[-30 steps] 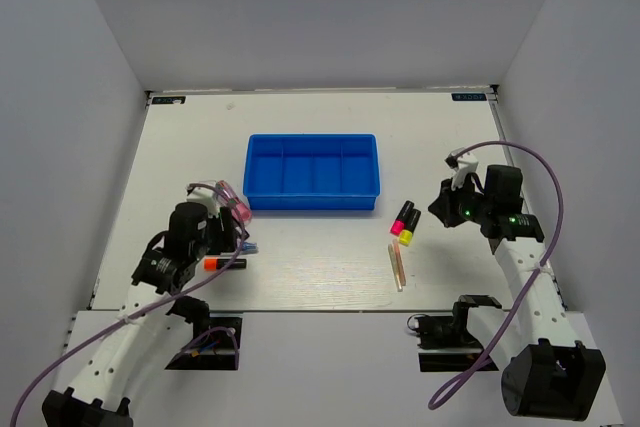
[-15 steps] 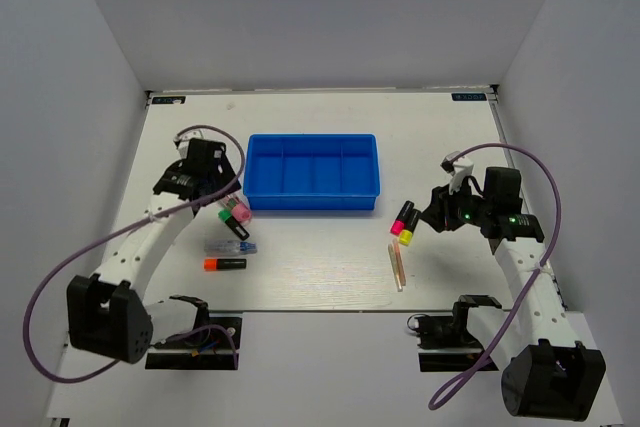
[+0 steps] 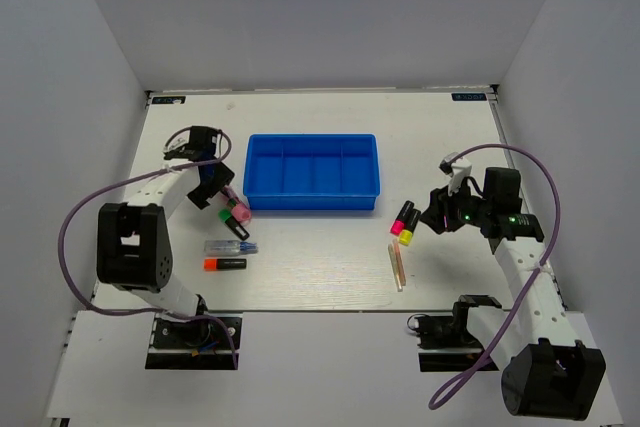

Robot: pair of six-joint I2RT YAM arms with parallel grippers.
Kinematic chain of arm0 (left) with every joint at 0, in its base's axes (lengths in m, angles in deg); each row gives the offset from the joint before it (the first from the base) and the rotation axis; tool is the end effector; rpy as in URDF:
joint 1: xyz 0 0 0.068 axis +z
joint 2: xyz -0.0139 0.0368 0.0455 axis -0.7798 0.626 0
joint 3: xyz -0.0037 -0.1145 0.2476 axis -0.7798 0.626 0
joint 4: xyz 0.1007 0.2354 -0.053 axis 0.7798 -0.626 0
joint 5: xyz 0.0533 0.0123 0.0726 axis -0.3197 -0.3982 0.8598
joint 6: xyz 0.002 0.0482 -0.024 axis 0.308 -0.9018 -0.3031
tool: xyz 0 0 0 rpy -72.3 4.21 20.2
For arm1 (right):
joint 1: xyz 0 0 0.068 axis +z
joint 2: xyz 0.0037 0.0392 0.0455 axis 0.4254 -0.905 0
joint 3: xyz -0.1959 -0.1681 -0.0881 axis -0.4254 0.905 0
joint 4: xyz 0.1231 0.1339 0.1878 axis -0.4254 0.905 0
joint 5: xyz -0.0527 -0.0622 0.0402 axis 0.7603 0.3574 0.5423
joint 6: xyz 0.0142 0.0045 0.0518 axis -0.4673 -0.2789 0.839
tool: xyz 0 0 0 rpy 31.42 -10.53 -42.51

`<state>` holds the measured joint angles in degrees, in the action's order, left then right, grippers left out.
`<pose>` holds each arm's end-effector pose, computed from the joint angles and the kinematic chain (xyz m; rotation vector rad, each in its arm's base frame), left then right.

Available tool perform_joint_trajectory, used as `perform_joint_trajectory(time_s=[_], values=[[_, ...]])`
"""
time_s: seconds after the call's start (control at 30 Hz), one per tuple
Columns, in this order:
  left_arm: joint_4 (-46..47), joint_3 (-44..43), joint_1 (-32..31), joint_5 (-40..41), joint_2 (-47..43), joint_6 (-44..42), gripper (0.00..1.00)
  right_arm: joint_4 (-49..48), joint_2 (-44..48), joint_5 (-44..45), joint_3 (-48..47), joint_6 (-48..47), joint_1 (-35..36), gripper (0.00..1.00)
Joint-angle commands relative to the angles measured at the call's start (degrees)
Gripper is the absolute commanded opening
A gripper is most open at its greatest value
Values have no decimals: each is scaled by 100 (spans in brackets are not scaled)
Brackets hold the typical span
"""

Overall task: Sort the stationery into containers
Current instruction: Grab a piece of stationery with the left arm

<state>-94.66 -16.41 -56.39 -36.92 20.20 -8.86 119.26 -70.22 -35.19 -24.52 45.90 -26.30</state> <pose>0.3027 -0.0170 0.2083 -1.1119 2.4213 0.0965 0.1825 0.0153 0.2586 -0.6308 2.1181 0.4445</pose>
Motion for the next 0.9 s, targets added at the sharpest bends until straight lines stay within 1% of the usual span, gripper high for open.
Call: perform_joint_trajectory(time_s=[0.0,0.07,0.1,0.27,0.37,0.4,0.47,0.5,0.53,0.6,0.63,0.7,0.73,0.8,0.83,0.87], values=[[281,-288,22,-304,141,156,80,112,-34,-67,29,-145,-28,54],[335,-235,49,-383,280,112,80,129,-35,-67,28,-146,-28,54],[370,-235,84,-392,334,103,82,138,-35,-75,29,-146,-28,54],[405,-200,163,-515,764,94,82,182,-96,-84,-7,-154,-28,55],[580,-77,181,-559,993,103,82,173,-123,-93,-7,-163,-28,55],[598,-25,181,-577,1098,120,80,191,-122,-93,-15,-163,-28,55],[738,20,198,-612,1186,147,72,191,-114,-93,-15,-163,-28,55],[756,37,216,-612,1222,138,66,191,-122,-102,2,-172,-37,55],[748,20,207,-603,1292,129,52,200,-114,-93,-15,-155,-37,55],[739,37,216,-603,1301,103,34,208,-114,-84,-15,-154,-28,55],[722,63,242,-594,1249,77,18,209,-122,-93,-7,-154,-37,55],[678,73,295,-559,1187,7,5,200,-123,-75,-7,-172,-37,55],[669,55,312,-559,1013,-124,0,208,-114,-75,-7,-163,-37,55],[433,-94,470,-550,793,-265,0,200,-105,-84,-7,-163,-28,58],[344,-390,636,-516,652,-545,0,217,-140,-128,-7,-172,-37,76],[265,-515,664,-489,572,-643,0,217,-131,-163,-7,-172,-28,85]])
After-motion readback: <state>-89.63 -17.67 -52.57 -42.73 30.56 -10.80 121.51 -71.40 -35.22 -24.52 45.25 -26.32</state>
